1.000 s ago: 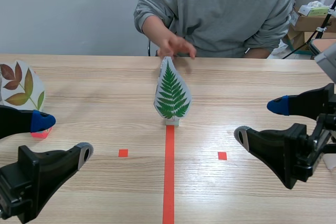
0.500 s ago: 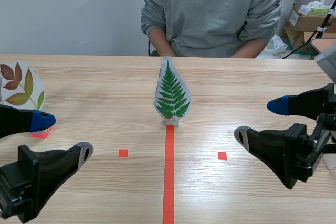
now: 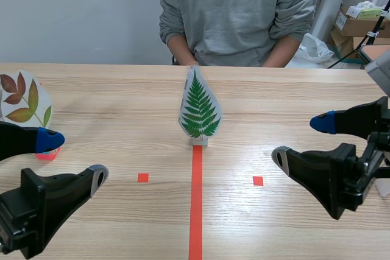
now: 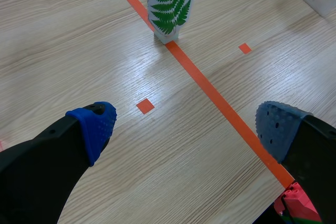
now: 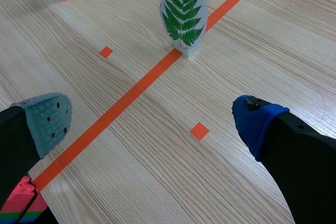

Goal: Do the leaf sorting experiment

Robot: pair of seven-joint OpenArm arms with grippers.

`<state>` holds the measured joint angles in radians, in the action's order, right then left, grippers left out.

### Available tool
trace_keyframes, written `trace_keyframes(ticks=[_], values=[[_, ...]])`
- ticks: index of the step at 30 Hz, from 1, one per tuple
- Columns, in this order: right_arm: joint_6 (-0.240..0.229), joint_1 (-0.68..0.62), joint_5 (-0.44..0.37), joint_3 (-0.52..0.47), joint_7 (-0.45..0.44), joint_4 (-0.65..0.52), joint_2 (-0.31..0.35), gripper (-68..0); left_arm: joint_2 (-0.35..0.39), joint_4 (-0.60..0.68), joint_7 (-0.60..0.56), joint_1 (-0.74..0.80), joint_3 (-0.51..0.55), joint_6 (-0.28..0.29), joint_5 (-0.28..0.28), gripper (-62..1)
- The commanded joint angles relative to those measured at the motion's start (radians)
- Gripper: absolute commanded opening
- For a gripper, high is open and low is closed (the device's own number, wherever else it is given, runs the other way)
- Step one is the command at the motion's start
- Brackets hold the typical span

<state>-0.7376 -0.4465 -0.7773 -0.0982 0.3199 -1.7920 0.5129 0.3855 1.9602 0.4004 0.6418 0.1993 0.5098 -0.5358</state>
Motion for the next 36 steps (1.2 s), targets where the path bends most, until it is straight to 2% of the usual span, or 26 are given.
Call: trace_keyframes(ticks=[1, 18, 22, 25, 28, 36], values=[[-0.008, 0.012, -0.013, -0.014, -0.012, -0.014, 0.013, -4.1, 0.000, 0.004, -0.014, -0.005, 0.004, 0.002, -0.014, -4.2], [-0.008, 0.012, -0.013, -0.014, -0.012, -0.014, 0.013, -4.1, 0.000, 0.000, -0.006, -0.013, 0.003, 0.002, -0.013, -4.2], [-0.008, 0.012, -0.013, -0.014, -0.012, -0.014, 0.013, -4.1, 0.001, -0.003, -0.006, -0.039, 0.003, 0.002, 0.026, -4.2], [-0.008, 0.012, -0.013, -0.014, -0.012, -0.014, 0.013, -4.1, 0.001, -0.020, -0.007, -0.072, 0.001, 0.002, 0.032, -4.2], [-0.008, 0.012, -0.013, -0.014, -0.012, -0.014, 0.013, -4.1, 0.012, -0.076, -0.010, -0.129, -0.033, 0.002, 0.038, -4.2], [-0.008, 0.012, -0.013, -0.014, -0.012, -0.014, 0.013, -4.1, 0.020, -0.312, -0.047, -0.348, -0.212, 0.001, 0.122, -4.2]])
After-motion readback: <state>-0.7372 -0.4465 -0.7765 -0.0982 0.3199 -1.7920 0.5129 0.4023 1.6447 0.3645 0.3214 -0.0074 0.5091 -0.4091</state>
